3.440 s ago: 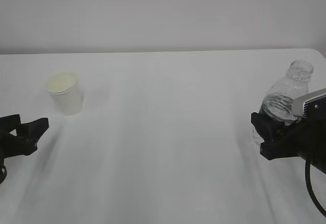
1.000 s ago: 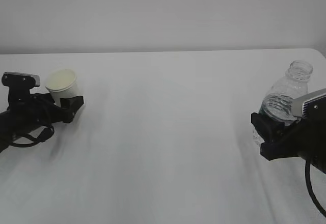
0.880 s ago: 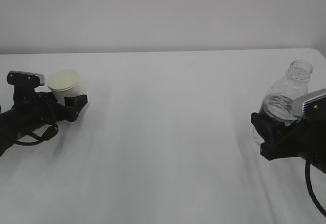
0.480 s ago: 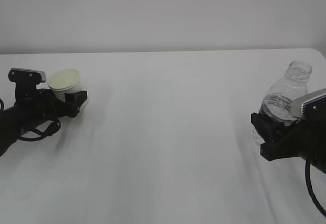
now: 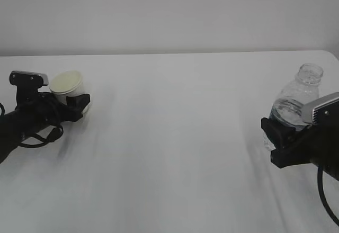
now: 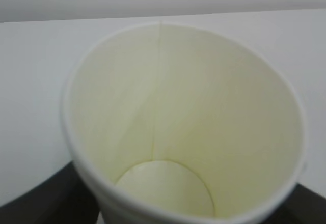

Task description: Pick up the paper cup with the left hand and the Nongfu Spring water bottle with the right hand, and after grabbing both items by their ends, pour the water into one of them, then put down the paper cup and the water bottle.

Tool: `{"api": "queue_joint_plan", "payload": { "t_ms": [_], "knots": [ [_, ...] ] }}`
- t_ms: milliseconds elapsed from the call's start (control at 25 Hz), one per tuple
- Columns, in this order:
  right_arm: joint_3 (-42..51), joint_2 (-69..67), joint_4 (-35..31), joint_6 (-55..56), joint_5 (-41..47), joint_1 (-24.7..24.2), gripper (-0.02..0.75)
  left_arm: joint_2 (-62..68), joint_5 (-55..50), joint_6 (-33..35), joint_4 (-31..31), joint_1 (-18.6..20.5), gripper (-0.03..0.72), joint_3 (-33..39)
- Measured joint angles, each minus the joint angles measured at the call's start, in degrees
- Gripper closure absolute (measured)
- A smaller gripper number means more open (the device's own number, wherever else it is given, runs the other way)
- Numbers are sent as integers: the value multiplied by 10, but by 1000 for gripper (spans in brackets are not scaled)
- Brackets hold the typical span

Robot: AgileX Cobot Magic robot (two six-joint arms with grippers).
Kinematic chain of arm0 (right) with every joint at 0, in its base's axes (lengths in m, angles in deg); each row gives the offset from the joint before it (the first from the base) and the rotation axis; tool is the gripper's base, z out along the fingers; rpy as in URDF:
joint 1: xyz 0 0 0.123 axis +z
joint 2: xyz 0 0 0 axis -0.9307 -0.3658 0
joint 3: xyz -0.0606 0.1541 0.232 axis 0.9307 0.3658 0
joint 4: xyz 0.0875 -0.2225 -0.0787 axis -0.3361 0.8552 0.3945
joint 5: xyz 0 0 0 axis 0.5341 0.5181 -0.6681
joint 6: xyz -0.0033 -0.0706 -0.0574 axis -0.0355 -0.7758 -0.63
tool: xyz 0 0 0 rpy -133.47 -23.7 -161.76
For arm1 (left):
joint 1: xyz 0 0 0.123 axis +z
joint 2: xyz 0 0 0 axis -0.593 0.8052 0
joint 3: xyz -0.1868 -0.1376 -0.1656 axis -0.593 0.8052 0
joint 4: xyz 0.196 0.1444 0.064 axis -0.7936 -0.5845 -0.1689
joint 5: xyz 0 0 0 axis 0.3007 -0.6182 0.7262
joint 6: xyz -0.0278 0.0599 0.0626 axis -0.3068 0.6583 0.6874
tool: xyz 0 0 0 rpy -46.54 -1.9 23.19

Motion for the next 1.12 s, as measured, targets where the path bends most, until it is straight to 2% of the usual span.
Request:
{"api": "queue_joint_plan", "payload": {
  "t_ms": [360, 640, 920, 1120],
  "knots": [
    [0, 0, 0, -6, 0, 0, 292, 0, 3, -8, -63, 0, 169, 0],
    [0, 0, 0, -7, 0, 0, 292, -37, 4, -12, -96, 0, 170, 28],
    [0, 0, 11, -10, 0, 0, 292, -74, 5, -45, -168, 0, 170, 45],
    [0, 0, 20, -10, 0, 0, 292, -87, 5, -81, -247, 0, 170, 45]
  ]
}}
